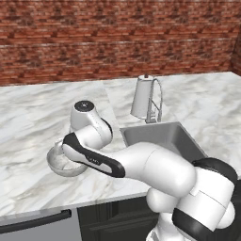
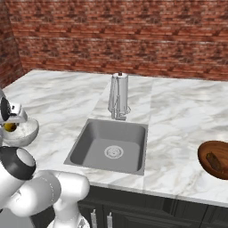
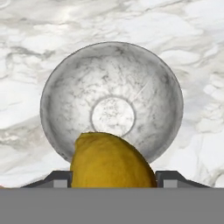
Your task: Pick the sweet potatos from the cabinet and place them in one bowl. Pick the lemon from the sink and place it in the other bowl.
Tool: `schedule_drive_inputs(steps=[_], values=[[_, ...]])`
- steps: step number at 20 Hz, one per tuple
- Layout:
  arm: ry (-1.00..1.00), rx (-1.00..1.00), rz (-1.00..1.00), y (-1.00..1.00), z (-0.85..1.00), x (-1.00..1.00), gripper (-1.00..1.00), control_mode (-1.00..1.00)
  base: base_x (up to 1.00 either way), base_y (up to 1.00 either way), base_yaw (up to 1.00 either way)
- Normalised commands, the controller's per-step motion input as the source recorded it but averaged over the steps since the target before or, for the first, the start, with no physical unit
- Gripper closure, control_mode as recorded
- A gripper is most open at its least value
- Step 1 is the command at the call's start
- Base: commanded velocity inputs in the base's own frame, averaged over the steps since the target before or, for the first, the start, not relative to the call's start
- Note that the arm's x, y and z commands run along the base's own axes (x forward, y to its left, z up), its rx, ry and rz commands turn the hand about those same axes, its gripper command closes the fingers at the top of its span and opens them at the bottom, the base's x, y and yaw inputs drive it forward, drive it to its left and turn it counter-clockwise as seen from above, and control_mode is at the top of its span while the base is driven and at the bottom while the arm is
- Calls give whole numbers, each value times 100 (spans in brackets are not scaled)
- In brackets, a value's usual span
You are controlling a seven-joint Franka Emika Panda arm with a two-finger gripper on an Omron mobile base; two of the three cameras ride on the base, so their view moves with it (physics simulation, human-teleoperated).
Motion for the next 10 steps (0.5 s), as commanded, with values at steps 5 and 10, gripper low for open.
schedule_drive_inputs(steps=[5, 10], values=[[0, 0, 0, 2, -6, 12, 100, -100, 0, 0, 0], [0, 0, 0, 0, -18, 8, 100, -100, 0, 0, 0]])
